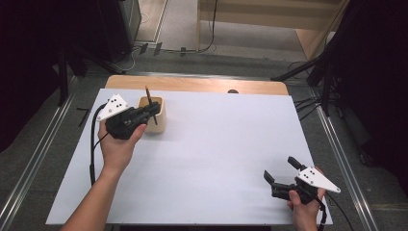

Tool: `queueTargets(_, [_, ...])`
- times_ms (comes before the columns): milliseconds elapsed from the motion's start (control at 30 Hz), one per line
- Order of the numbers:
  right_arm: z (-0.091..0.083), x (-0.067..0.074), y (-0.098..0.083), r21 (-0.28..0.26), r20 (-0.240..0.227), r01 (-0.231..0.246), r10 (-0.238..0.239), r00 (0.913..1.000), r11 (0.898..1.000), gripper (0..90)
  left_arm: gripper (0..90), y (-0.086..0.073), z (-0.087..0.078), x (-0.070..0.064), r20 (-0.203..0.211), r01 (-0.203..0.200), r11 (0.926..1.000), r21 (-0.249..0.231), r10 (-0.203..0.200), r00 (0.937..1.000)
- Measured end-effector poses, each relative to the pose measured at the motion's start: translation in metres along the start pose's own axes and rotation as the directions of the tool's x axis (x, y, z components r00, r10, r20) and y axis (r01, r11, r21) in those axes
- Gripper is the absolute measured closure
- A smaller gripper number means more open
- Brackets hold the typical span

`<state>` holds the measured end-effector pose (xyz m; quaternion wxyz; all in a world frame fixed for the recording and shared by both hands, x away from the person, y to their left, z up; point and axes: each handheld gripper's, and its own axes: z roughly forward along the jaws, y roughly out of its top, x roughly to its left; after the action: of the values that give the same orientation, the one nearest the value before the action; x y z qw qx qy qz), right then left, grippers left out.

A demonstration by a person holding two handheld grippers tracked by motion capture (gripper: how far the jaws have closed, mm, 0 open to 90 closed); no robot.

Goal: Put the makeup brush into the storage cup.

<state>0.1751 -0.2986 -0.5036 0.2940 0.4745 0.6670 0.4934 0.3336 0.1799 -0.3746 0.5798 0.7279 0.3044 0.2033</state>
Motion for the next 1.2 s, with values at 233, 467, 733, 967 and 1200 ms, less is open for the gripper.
queueTargets(233, [0.001, 0.000, 0.000, 0.003, -0.001, 0.002, -0.002, 1.0000, 1.000, 0.0, 84.6, 0.002, 0.003, 0.010, -0.022, 0.010, 0.9999, -0.011, -0.010, 0.9997])
queueTargets(467, [0.001, 0.001, -0.001, 0.004, -0.004, 0.005, -0.005, 1.0000, 1.000, 0.0, 84.6, 0.000, 0.009, 0.023, -0.069, 0.012, 0.9994, -0.032, -0.015, 0.9975])
queueTargets(733, [0.001, 0.002, -0.001, 0.003, -0.001, 0.009, -0.009, 1.0000, 1.000, 0.0, 84.6, -0.003, 0.016, 0.037, -0.102, 0.033, 0.9980, -0.055, -0.038, 0.9940])
queueTargets(967, [0.001, 0.002, -0.001, 0.004, 0.001, 0.008, -0.008, 1.0000, 1.000, 0.0, 84.6, -0.010, 0.024, 0.047, -0.131, 0.043, 0.9979, -0.048, -0.049, 0.9901])
queueTargets(1200, [0.001, 0.002, -0.001, 0.004, 0.002, 0.010, -0.010, 0.9999, 1.000, 0.0, 84.6, -0.019, 0.033, 0.054, -0.158, 0.059, 0.9976, -0.036, -0.064, 0.9854])
